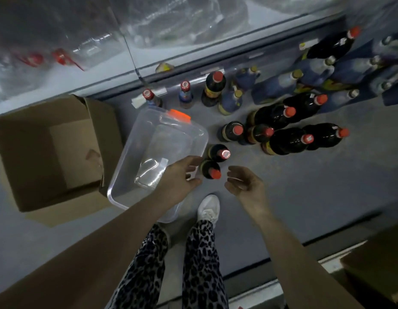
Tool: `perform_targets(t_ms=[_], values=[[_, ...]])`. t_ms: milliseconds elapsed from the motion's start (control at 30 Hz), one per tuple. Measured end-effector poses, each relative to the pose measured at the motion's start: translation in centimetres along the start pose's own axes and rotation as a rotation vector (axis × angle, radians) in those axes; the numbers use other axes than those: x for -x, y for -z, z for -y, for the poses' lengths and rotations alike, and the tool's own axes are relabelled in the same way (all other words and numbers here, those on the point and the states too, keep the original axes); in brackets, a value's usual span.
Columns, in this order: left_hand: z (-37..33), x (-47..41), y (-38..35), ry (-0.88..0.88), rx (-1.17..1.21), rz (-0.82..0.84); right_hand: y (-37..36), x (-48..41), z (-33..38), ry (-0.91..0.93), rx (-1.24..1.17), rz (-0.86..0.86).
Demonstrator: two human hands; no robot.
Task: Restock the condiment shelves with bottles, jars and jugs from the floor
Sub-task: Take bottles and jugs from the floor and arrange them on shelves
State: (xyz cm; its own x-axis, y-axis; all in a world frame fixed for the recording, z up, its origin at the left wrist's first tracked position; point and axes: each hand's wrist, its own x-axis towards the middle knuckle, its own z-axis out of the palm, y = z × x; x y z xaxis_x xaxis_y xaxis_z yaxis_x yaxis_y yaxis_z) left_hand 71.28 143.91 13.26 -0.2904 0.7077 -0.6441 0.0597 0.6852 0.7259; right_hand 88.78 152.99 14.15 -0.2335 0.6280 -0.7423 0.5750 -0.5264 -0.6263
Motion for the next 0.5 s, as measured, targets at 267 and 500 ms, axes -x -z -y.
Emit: perform_targets(t_ms=[267,500], values=[[8.0,-4.6,-4.6,0.072,-0.027,0.064,-2.6,-6.2,-8.1,-0.055,0.055,0.012],[12.2,-9.0,-8.4,0.043,-0.096,0.087,-4.0,-9.9,-12.8,-0.042,0.091,-0.106]])
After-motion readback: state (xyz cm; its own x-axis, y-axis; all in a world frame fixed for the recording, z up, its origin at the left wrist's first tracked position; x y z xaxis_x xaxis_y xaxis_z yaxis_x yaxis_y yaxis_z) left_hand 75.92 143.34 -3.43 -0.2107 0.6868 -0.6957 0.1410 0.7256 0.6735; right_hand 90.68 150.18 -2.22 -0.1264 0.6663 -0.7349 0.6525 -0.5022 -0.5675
